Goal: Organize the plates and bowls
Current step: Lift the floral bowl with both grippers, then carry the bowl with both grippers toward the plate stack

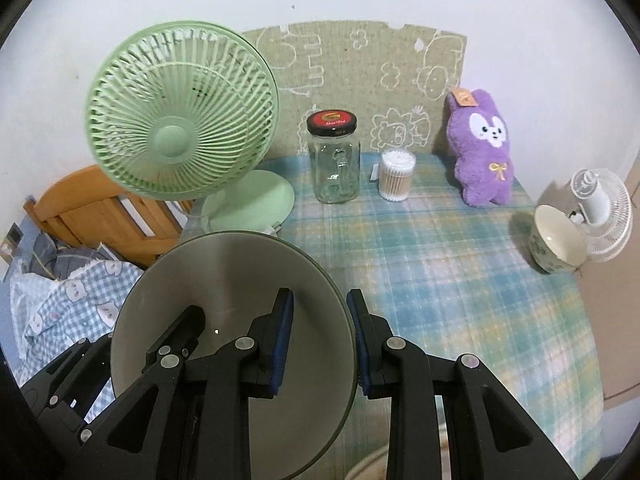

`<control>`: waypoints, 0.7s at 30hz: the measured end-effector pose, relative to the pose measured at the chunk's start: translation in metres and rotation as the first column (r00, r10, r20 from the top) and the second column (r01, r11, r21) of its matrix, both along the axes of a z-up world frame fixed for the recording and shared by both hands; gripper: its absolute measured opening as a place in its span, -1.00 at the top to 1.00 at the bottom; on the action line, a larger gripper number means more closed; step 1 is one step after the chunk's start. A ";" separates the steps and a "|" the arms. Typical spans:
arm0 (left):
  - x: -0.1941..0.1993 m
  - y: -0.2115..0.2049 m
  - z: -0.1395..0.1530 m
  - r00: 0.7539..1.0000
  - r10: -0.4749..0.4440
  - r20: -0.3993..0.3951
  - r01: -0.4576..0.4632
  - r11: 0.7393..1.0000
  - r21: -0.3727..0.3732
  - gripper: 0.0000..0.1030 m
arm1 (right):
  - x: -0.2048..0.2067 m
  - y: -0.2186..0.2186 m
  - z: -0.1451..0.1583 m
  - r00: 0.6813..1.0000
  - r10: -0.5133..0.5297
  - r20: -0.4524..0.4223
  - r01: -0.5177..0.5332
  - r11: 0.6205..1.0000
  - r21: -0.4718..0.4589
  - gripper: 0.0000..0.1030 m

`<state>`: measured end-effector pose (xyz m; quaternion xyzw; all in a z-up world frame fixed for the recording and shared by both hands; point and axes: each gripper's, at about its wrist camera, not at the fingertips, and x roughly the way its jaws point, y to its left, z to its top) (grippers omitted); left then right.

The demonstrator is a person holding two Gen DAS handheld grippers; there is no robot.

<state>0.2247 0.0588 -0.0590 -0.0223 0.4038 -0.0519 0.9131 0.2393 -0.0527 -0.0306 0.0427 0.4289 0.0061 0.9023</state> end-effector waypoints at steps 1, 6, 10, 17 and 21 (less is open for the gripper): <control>-0.005 0.001 0.003 1.000 -0.002 0.002 0.002 1.000 0.001 0.58 | -0.006 0.000 0.003 1.000 -0.001 0.003 0.001 1.000 -0.002 0.40; -0.031 0.003 0.015 1.000 -0.016 0.019 0.016 1.000 0.000 0.58 | -0.037 0.003 0.017 1.000 -0.016 0.020 0.016 1.000 0.003 0.40; -0.051 0.005 0.021 1.000 -0.017 0.024 0.017 1.000 -0.008 0.58 | -0.059 0.006 0.024 0.999 -0.019 0.029 0.019 1.000 -0.006 0.40; -0.081 0.009 0.023 0.999 -0.041 0.024 0.042 0.999 -0.014 0.58 | -0.095 0.010 0.027 0.999 -0.037 0.036 0.038 0.999 -0.015 0.40; -0.096 0.011 0.018 0.999 -0.050 0.017 0.051 0.999 -0.014 0.57 | -0.111 0.011 0.021 0.998 -0.051 0.027 0.051 0.999 -0.013 0.40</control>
